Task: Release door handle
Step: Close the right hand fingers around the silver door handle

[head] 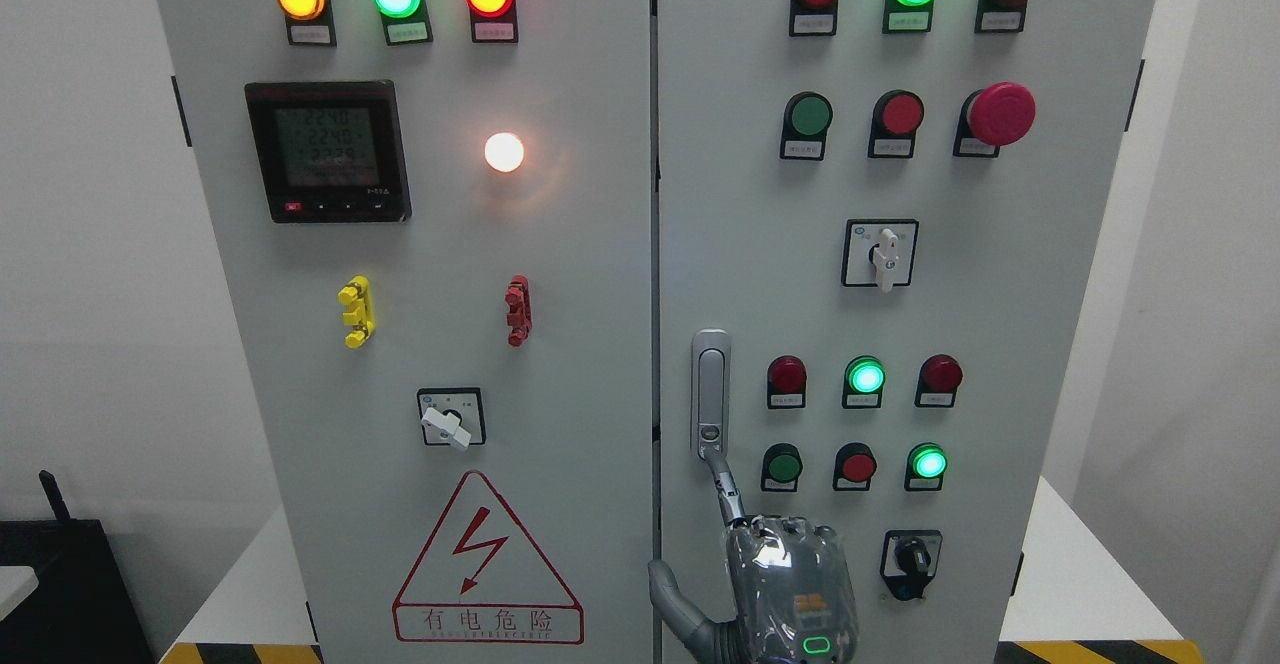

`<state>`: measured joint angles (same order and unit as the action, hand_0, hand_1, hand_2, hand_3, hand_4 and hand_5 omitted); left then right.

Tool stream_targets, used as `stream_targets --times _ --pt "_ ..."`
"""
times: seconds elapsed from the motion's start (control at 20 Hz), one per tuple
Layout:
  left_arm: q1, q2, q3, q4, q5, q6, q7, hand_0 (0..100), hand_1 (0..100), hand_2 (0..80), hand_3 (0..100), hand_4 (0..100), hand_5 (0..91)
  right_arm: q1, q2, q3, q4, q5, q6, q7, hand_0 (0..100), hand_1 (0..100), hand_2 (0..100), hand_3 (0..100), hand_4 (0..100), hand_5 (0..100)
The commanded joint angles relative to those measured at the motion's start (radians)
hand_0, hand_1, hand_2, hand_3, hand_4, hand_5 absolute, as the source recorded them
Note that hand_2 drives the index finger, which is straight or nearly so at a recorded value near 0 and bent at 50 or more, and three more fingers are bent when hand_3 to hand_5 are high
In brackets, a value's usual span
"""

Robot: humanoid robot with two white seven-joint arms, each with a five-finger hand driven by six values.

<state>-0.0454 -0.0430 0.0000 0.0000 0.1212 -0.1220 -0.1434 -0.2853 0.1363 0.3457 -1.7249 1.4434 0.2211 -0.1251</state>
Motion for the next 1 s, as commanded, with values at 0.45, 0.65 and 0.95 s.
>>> stream_targets --times 0.45,0.65,0.95 --pt "0.001 0.0 0.011 0.017 0.0 0.001 0.001 12 39 0.0 0 0 0.0 -0.017 0.005 -0.02 0.011 -0.001 0.001 0.012 27 19 0 100 100 100" --pt "0.001 0.0 0.011 0.017 0.0 0.001 0.001 12 39 0.0 0 0 0.0 -0.014 0.006 -0.02 0.011 -0.001 0.001 0.012 27 19 0 100 100 100" --pt "-0.001 0.0 0.011 0.017 0.0 0.001 0.001 12 39 0.0 0 0 0.0 -0.003 0.006 -0.019 0.011 -0.001 0.001 0.027 27 19 0 100 100 100"
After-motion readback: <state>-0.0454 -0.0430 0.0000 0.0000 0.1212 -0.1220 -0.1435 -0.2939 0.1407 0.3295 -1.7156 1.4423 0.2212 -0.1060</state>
